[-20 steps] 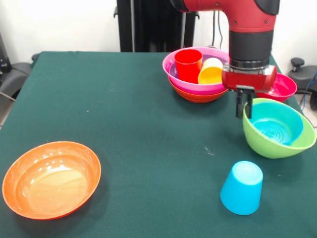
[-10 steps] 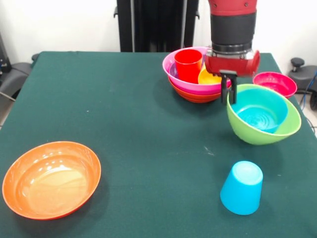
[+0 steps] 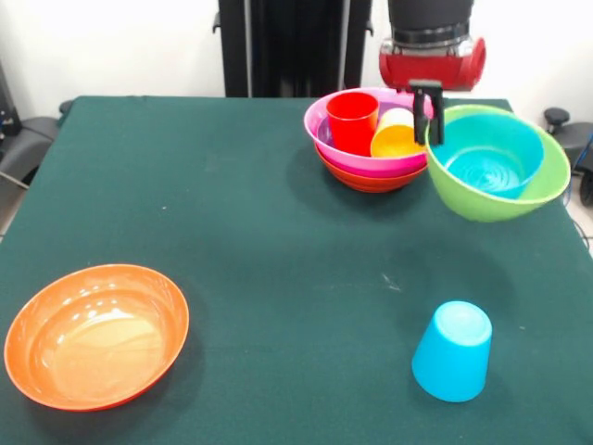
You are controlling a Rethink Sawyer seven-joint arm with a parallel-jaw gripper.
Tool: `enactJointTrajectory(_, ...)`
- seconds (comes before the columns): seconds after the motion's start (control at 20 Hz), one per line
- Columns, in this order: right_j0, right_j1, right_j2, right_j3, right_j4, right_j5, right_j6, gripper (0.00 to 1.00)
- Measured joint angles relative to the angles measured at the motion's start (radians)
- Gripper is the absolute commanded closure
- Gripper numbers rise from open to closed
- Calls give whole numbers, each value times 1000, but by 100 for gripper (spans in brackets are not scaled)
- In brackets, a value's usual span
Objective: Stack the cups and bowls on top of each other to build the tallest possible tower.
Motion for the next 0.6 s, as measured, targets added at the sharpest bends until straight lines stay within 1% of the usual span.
enactJointTrajectory(0.05,-20,-30,17,11,0,26,0,100)
enactJointTrajectory(0.3,-62,-84,57,31,0,67,0,100)
enactJointTrajectory(0.35,-86,-104,81,42,0,80,0,100)
enactJointTrajectory(0.5,-131,-131,124,61,0,91,0,100)
enactJointTrajectory(0.55,-165,-145,157,76,-2,92,0,100)
enactJointTrajectory(0.6,-184,-151,174,84,-5,92,0,100)
